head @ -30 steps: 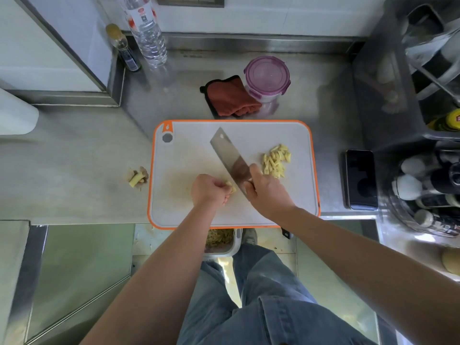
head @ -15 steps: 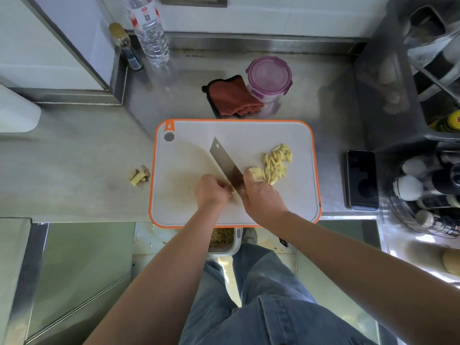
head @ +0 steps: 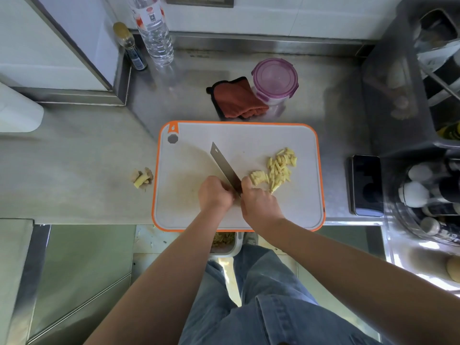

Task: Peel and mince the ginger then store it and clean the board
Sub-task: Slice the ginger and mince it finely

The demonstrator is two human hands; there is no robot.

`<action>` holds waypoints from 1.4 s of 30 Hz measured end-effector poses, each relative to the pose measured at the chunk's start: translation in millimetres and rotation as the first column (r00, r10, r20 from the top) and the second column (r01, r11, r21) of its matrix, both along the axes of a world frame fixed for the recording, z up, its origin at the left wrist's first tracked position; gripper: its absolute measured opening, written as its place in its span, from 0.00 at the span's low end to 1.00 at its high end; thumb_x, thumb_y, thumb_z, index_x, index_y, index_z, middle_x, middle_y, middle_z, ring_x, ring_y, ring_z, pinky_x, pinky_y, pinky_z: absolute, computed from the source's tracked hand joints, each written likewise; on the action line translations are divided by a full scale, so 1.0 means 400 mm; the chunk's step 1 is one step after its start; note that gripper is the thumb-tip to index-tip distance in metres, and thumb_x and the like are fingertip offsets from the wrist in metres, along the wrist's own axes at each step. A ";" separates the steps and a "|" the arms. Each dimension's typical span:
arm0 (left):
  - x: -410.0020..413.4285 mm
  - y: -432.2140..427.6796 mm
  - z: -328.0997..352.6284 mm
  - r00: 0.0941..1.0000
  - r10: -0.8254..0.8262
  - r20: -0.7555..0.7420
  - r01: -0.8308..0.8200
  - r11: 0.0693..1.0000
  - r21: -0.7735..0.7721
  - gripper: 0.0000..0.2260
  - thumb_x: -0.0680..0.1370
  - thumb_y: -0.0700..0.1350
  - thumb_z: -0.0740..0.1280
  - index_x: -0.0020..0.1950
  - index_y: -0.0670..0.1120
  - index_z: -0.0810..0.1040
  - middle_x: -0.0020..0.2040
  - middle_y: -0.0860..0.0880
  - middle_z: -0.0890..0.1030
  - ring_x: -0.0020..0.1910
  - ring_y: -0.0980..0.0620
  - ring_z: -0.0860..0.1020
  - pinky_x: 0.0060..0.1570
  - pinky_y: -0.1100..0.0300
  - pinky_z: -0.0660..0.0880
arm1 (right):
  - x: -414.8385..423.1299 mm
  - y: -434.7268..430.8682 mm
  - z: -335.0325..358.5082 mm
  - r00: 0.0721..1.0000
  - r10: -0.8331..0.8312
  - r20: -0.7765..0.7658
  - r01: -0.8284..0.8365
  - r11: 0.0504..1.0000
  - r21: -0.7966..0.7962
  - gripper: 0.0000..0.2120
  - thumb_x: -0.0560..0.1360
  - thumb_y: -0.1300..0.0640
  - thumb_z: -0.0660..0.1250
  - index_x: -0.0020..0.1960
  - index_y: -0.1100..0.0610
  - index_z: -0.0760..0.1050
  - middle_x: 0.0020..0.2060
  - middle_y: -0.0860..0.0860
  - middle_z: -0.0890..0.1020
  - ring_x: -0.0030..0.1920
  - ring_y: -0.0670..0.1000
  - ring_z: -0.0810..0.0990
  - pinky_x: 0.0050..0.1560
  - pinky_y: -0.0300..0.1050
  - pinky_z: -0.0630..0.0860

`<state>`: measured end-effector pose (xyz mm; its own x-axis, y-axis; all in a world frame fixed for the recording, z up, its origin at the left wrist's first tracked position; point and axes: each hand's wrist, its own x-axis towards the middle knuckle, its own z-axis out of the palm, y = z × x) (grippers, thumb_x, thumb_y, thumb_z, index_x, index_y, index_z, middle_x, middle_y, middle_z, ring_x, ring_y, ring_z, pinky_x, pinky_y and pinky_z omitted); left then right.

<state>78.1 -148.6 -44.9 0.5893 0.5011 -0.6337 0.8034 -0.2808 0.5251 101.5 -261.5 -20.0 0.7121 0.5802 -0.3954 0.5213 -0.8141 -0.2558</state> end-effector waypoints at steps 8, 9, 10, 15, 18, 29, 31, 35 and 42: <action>-0.009 -0.015 -0.016 0.998 -0.058 0.011 0.057 0.991 0.123 0.08 0.73 0.44 0.67 0.37 0.41 0.80 0.30 0.49 0.77 0.32 0.48 0.76 0.27 0.61 0.65 | 0.043 -0.037 -0.002 0.959 -0.158 -0.236 0.200 0.966 0.167 0.09 0.80 0.56 0.55 0.57 0.59 0.62 0.39 0.57 0.75 0.38 0.58 0.75 0.35 0.49 0.71; -0.009 -0.017 -0.015 0.998 -0.056 0.017 0.053 0.990 0.132 0.09 0.74 0.44 0.67 0.36 0.41 0.79 0.30 0.49 0.76 0.32 0.47 0.75 0.29 0.61 0.66 | 0.043 -0.043 0.001 0.960 -0.168 -0.225 0.208 0.963 0.170 0.09 0.80 0.56 0.55 0.58 0.59 0.62 0.38 0.56 0.75 0.37 0.58 0.75 0.35 0.49 0.69; -0.010 -0.017 -0.014 0.999 -0.048 0.022 0.044 0.989 0.138 0.10 0.75 0.45 0.67 0.36 0.42 0.79 0.30 0.48 0.76 0.33 0.47 0.75 0.31 0.60 0.67 | 0.046 -0.051 0.001 0.960 -0.182 -0.212 0.220 0.959 0.176 0.09 0.80 0.56 0.55 0.58 0.59 0.62 0.37 0.56 0.74 0.37 0.58 0.74 0.35 0.49 0.69; -0.015 -0.018 -0.023 0.998 0.000 0.070 -0.005 0.998 0.069 0.09 0.75 0.43 0.68 0.35 0.43 0.82 0.34 0.47 0.83 0.36 0.48 0.81 0.37 0.54 0.79 | 0.074 -0.091 0.007 0.953 -0.267 -0.142 0.291 0.938 0.189 0.09 0.80 0.56 0.54 0.57 0.59 0.63 0.37 0.56 0.76 0.37 0.58 0.76 0.36 0.52 0.73; -0.027 -0.021 -0.028 0.992 0.042 0.118 -0.047 0.998 0.044 0.07 0.74 0.43 0.69 0.36 0.44 0.82 0.35 0.47 0.83 0.37 0.47 0.82 0.41 0.50 0.81 | 0.069 -0.087 0.020 0.961 -0.227 -0.160 0.258 0.944 0.204 0.09 0.80 0.56 0.54 0.58 0.60 0.63 0.37 0.57 0.76 0.37 0.59 0.76 0.36 0.52 0.74; -0.027 -0.033 0.001 0.992 0.088 0.086 -0.097 0.990 0.104 0.06 0.74 0.44 0.69 0.43 0.44 0.84 0.40 0.47 0.84 0.42 0.48 0.81 0.38 0.61 0.69 | 0.013 -0.042 0.022 0.983 -0.120 -0.136 0.142 0.975 0.172 0.11 0.81 0.56 0.53 0.61 0.59 0.61 0.38 0.56 0.74 0.39 0.60 0.75 0.37 0.50 0.71; -0.025 -0.033 0.000 0.993 0.090 0.080 -0.098 0.989 0.109 0.07 0.75 0.44 0.68 0.44 0.43 0.85 0.41 0.46 0.84 0.42 0.47 0.81 0.38 0.61 0.69 | 0.010 -0.037 0.021 0.984 -0.119 -0.133 0.140 0.977 0.164 0.08 0.81 0.56 0.53 0.58 0.59 0.61 0.37 0.55 0.72 0.38 0.60 0.73 0.37 0.49 0.69; -0.023 -0.033 -0.001 0.994 0.082 0.067 -0.090 0.988 0.122 0.07 0.74 0.44 0.68 0.43 0.43 0.85 0.40 0.45 0.84 0.42 0.47 0.81 0.36 0.61 0.68 | 0.010 -0.033 0.021 0.984 -0.128 -0.126 0.149 0.973 0.178 0.08 0.81 0.57 0.53 0.57 0.59 0.61 0.37 0.55 0.72 0.37 0.59 0.72 0.36 0.48 0.67; -0.022 -0.032 0.003 0.995 0.075 0.062 -0.082 0.991 0.108 0.07 0.74 0.43 0.68 0.42 0.42 0.85 0.39 0.45 0.84 0.41 0.46 0.81 0.35 0.60 0.68 | 0.006 -0.028 0.018 0.986 -0.110 -0.129 0.129 0.979 0.158 0.08 0.81 0.57 0.54 0.58 0.59 0.61 0.35 0.54 0.72 0.37 0.58 0.72 0.36 0.48 0.68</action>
